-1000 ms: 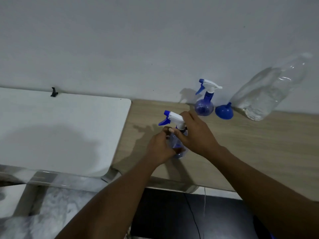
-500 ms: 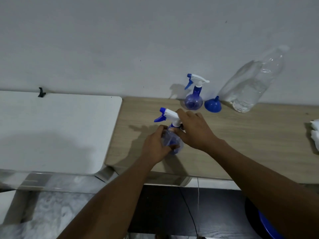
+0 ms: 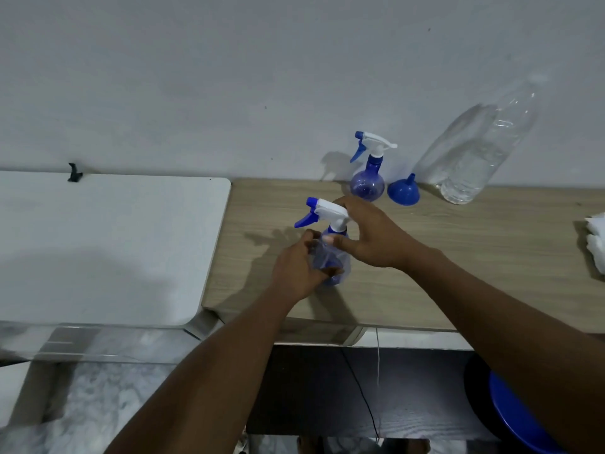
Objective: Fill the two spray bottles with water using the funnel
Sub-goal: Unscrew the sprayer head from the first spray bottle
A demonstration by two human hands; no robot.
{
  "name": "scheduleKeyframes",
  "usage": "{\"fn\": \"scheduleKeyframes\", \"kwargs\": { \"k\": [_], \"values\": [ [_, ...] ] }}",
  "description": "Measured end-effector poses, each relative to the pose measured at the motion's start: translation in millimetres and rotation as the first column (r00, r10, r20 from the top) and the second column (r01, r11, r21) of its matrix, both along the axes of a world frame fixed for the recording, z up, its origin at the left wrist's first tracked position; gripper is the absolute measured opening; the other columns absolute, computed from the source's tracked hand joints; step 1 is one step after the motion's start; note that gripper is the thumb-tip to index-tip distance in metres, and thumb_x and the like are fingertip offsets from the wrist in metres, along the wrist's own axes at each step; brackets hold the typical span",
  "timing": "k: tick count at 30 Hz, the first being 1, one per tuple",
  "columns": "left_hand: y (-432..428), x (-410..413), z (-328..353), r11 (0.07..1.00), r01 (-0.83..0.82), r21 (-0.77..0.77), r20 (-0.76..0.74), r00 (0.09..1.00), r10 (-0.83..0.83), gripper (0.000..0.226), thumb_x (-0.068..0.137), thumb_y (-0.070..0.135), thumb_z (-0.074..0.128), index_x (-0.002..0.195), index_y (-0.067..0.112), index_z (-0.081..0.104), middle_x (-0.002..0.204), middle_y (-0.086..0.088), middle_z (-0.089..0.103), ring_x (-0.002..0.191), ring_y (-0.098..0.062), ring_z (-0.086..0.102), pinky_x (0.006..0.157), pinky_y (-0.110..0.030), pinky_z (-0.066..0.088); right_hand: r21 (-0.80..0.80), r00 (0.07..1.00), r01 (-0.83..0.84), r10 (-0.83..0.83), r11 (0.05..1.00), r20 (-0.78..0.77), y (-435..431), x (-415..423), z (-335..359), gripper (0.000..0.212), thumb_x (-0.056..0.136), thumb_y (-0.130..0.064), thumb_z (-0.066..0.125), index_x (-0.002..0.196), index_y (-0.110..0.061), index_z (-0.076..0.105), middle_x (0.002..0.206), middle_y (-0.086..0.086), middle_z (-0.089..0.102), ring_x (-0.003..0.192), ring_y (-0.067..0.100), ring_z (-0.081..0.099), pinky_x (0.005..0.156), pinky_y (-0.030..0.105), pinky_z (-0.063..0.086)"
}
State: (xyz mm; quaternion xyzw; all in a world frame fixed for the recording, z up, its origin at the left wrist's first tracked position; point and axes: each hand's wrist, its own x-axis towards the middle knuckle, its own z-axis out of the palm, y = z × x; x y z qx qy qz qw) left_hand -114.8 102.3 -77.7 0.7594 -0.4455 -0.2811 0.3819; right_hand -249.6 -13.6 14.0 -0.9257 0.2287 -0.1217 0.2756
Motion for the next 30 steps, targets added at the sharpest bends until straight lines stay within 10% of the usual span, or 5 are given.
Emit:
{"fn": "scheduleKeyframes", "kwargs": {
  "k": [11,16,18,21,30],
  "values": [
    [4,0,-5,0.997,-0.008,-0.075,-0.002,1.000,0.008,0.070,0.057,0.054,0.088,0.115,0.037,0.052,0.108,0.014,0.067,0.099,-0.010,0.065,0.089,-0.041,0.055,0.058,0.958,0.186,-0.194,0.981,0.211,-31,-15,77,0.025,0.090,-0.027,0.072,0.112,-0.020,0.061,0.090,-0.006,0.067,0.079,0.001,0.062,0.068,0.019,0.048],
    [4,0,-6,0.993,-0.005,-0.118,-0.021,1.000,0.003,0.071,0.057,0.055,0.089,0.116,0.032,0.055,0.106,0.013,0.069,0.099,-0.006,0.065,0.089,-0.038,0.055,0.504,0.583,0.405,-0.640,0.763,0.501,-75,-47,84,0.021,0.093,-0.031,0.060,0.104,-0.013,0.058,0.088,0.011,0.071,0.075,0.021,0.067,0.060,0.032,0.051],
    [3,0,-6,0.992,0.001,-0.128,-0.031,1.000,-0.005,0.072,0.056,0.056,0.089,0.116,0.033,0.056,0.106,0.013,0.069,0.100,-0.006,0.065,0.091,-0.038,0.055,0.630,0.458,0.479,-0.786,0.612,0.415,-92,-63,66,0.027,0.091,-0.033,0.060,0.102,-0.008,0.060,0.080,0.008,0.067,0.064,0.017,0.062,0.053,0.027,0.048],
    [1,0,-6,0.993,0.002,-0.121,-0.049,0.999,-0.008,0.070,0.057,0.051,0.090,0.115,0.032,0.056,0.106,0.014,0.069,0.100,-0.006,0.065,0.092,-0.038,0.054,0.588,0.579,0.626,-0.811,0.512,0.089,-104,-81,6,0.027,0.091,-0.027,0.063,0.108,-0.007,0.066,0.077,0.007,0.069,0.059,0.016,0.059,0.049,0.024,0.042],
    [-8,-7,3,0.998,0.003,-0.068,-0.036,0.999,-0.006,0.071,0.060,0.043,0.093,0.119,0.030,0.055,0.108,0.016,0.066,0.102,-0.001,0.062,0.086,-0.018,0.050,0.283,0.721,0.690,-0.600,0.666,-0.346,-89,-69,-109,0.031,0.090,-0.038,0.066,0.112,-0.016,0.068,0.107,0.008,0.069,0.102,0.027,0.062,0.083,0.036,0.049]
  ]
}}
